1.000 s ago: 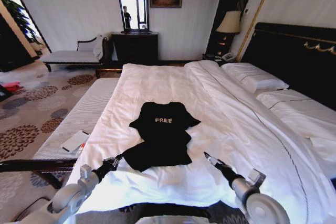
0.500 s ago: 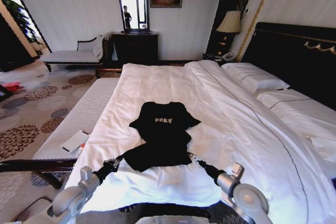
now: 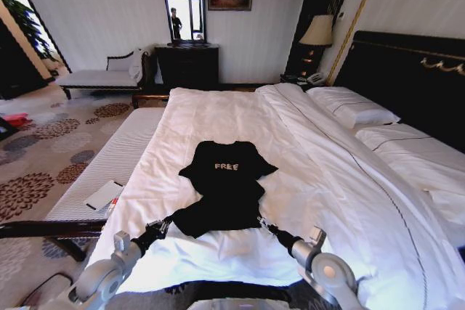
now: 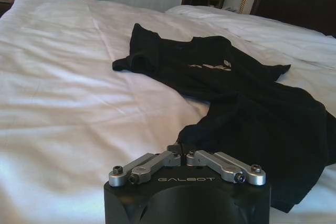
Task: Fold the clothes on the bed.
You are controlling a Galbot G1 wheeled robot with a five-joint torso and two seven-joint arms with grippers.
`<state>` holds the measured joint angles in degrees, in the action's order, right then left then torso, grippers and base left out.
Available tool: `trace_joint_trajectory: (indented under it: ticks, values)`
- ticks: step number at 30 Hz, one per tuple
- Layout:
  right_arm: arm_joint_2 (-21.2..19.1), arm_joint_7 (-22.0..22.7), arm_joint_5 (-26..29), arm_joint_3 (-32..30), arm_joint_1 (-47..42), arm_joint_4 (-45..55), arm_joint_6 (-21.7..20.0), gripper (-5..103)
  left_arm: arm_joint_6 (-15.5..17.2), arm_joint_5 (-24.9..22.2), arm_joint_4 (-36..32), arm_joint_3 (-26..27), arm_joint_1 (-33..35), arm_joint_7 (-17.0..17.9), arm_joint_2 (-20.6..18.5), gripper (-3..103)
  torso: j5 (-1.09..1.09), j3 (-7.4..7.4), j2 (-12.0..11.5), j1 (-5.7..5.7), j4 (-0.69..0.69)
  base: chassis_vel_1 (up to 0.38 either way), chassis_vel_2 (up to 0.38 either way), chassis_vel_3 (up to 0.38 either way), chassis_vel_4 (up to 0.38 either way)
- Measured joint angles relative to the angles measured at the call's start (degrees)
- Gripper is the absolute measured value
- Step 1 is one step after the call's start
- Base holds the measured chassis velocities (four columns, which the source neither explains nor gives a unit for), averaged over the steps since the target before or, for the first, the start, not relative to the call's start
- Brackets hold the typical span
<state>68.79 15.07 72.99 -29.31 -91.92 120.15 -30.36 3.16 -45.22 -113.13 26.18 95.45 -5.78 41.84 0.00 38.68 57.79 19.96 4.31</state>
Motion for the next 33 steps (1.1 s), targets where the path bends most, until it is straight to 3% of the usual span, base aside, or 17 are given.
trace_joint_trajectory:
  ticks: [3, 5, 9, 11, 14, 16, 21, 23, 26, 33]
  values:
    - [0.9, 0.0, -0.1, 0.0, 0.2, -0.4, 0.0, 79, 0.1, -0.1, 0.0, 0.0, -0.2, 0.0, 0.1, 0, 0.00, 0.00, 0.0, 0.00, 0.00, 0.000, 0.000, 0.000, 0.000]
    - [1.0, 0.0, -0.2, 0.1, 0.2, -0.5, 0.0, 79, 0.1, -0.1, 0.0, 0.0, -0.2, 0.1, 0.1, 0, 0.00, 0.00, 0.0, 0.00, 0.00, 0.000, 0.000, 0.000, 0.000]
    - [1.1, 0.0, -0.6, 0.3, 0.4, -0.8, 0.1, 57, 0.2, 0.0, 0.1, -0.1, -0.3, 0.1, 0.3, 0, 0.00, 0.00, 0.0, 0.00, 0.00, 0.000, 0.000, 0.000, 0.000]
    - [1.1, 0.0, -0.6, 0.3, 0.4, -0.9, 0.1, 57, 0.2, 0.0, 0.1, -0.1, -0.3, 0.1, 0.4, 0, 0.00, 0.00, 0.0, 0.00, 0.00, 0.000, 0.000, 0.000, 0.000]
    - [1.2, 0.0, -1.1, 0.5, 0.2, -0.9, 0.2, 40, 0.2, 0.0, 0.3, -0.1, -0.3, 0.1, 0.8, 0, 0.00, 0.00, 0.0, 0.00, 0.00, 0.000, 0.000, 0.000, 0.000]
    - [1.2, 0.0, -1.1, 0.6, 0.2, -0.9, 0.2, 40, 0.2, -0.1, 0.3, -0.1, -0.3, 0.1, 0.8, 0, 0.00, 0.00, 0.0, 0.00, 0.00, 0.000, 0.000, 0.000, 0.000]
    - [1.5, 0.0, -1.7, 0.8, 0.2, -0.9, 0.4, 13, 0.2, -0.6, 0.5, 0.1, -0.4, 0.1, 0.7, 0, 0.00, 0.00, 0.0, 0.00, 0.00, 0.000, 0.000, 0.000, 0.000]
    - [1.6, 0.0, -1.8, 0.8, 0.2, -0.9, 0.4, 13, 0.2, -0.6, 0.5, 0.1, -0.4, 0.1, 0.7, 0, 0.00, 0.00, 0.0, 0.00, 0.00, 0.000, 0.000, 0.000, 0.000]
    - [1.5, 0.1, -2.4, 0.8, 0.0, -0.8, 0.6, 1, 0.2, -0.7, 0.4, 0.3, -0.2, 0.2, 1.0, 0, 0.00, 0.00, 0.0, 0.00, 0.00, 0.000, 0.000, 0.000, 0.000]
    - [1.2, 0.4, -4.0, 0.6, -0.5, -0.4, 1.1, 0, 0.2, -0.9, 0.1, 0.7, 0.6, 0.5, 3.0, 0, 0.00, 0.00, 0.0, 0.00, 0.00, 0.000, 0.000, 0.000, 0.000]
